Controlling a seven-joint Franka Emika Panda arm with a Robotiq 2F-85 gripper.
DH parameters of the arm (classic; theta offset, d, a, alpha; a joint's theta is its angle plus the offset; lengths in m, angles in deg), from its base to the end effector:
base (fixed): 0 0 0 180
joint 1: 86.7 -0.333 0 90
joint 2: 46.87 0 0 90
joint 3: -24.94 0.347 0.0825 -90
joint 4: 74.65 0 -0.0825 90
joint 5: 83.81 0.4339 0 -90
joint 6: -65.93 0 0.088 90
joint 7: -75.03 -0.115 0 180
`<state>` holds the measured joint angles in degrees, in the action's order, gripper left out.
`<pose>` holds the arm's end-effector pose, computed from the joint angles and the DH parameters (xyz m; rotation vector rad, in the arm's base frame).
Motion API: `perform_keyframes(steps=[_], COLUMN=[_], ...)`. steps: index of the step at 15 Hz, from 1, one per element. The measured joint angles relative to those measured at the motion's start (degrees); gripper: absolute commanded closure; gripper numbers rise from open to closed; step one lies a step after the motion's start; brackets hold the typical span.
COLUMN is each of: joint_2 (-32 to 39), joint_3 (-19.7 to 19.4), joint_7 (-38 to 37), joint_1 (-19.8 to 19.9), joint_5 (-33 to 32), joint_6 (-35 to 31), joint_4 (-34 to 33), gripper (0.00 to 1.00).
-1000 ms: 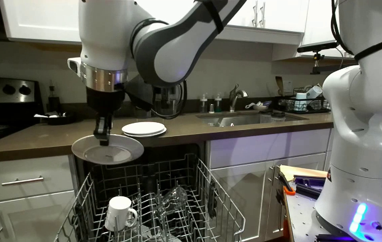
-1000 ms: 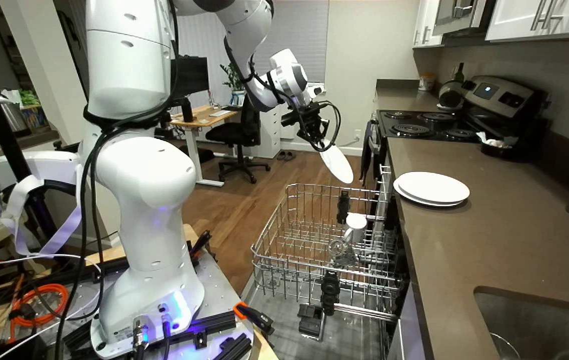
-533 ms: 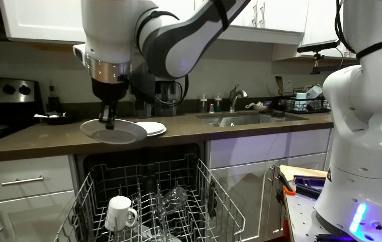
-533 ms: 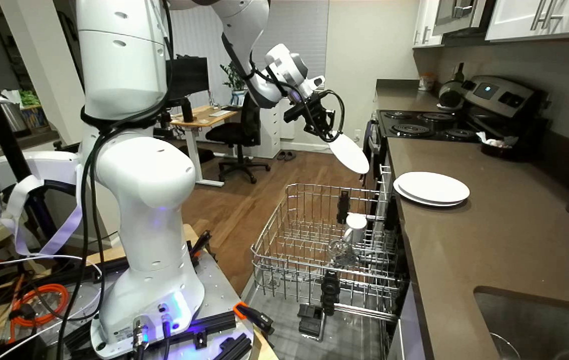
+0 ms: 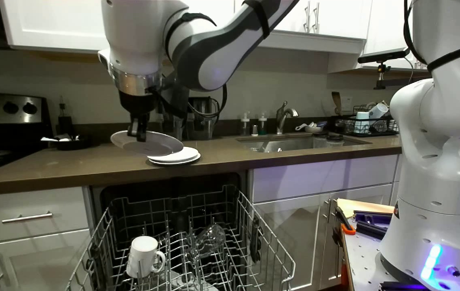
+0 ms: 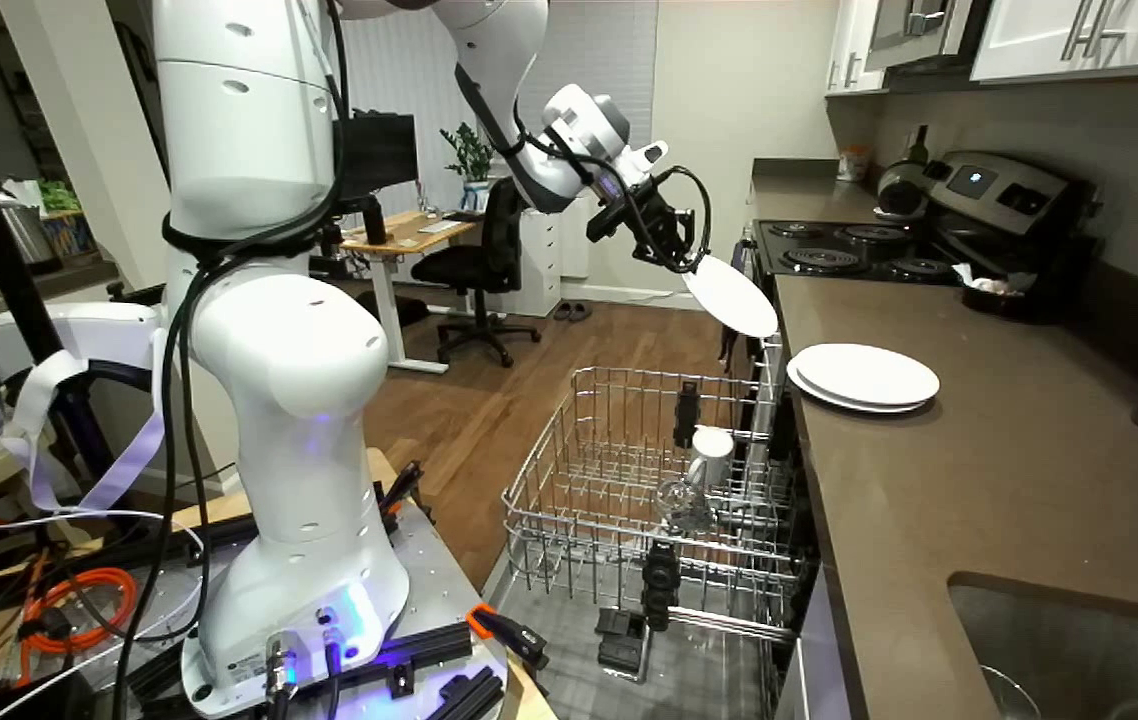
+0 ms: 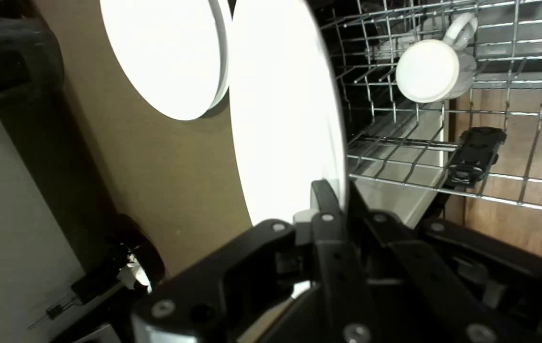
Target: Remove the plate from the dishwasher and put it on the top of the white plate
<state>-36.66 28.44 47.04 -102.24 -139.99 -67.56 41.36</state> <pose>0.6203 0.1928 0.3753 2.3928 0.6124 0.5168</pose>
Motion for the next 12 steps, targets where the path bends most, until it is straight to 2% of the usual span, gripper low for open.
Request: perform_keyframes(steps=[6,12], joint_2=[0.89,7.05], joint_3=[-0.39,-1.73], joint_7=[-2.93,-4.53], joint_1=[1.52,3.37], joint_5=[-4.72,-5.92], joint_6=[3.32,6.02], joint_4=[-3.44,-9.13], gripper=[0.98,0.98])
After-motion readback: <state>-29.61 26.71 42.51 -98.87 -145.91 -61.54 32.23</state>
